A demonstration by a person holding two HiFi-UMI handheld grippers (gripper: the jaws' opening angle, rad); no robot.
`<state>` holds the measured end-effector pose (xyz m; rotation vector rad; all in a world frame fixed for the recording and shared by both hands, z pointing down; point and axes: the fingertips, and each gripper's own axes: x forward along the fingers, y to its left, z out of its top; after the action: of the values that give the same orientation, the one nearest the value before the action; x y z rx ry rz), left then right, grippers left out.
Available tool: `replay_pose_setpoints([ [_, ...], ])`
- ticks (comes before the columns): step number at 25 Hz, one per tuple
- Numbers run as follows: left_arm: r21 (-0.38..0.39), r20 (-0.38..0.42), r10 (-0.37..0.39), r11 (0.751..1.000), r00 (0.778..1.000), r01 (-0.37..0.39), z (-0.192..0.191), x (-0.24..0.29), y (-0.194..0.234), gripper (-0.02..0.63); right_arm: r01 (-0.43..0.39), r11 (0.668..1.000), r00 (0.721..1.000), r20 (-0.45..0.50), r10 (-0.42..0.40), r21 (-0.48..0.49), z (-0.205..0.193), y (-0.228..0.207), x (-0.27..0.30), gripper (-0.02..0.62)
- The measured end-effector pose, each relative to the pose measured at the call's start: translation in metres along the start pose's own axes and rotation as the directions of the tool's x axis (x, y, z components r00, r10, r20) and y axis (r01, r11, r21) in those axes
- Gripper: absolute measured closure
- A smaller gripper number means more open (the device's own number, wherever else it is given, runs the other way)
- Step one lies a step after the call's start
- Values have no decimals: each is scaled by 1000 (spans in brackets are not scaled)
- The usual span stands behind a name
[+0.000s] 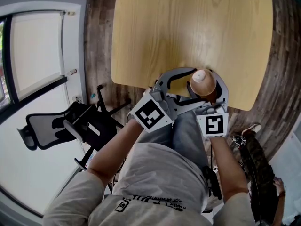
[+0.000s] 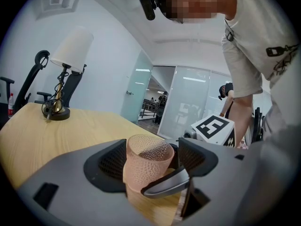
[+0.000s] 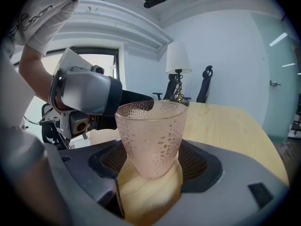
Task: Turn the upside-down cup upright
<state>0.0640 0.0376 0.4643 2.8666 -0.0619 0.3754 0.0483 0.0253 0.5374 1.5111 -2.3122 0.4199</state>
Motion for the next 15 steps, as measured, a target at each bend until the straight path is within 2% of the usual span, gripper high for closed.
replay_pose_setpoints([
  [9,-9,0,11,1000,1000,-11,-4,1,-1,268,-18,999,1000,-9,18,-44,-4,2,-1,268],
  [15,-21,-1,10,1000,1000,-10,-5,1,-2,268,-21,999,1000,21,22,-32,2,2,-3,251],
])
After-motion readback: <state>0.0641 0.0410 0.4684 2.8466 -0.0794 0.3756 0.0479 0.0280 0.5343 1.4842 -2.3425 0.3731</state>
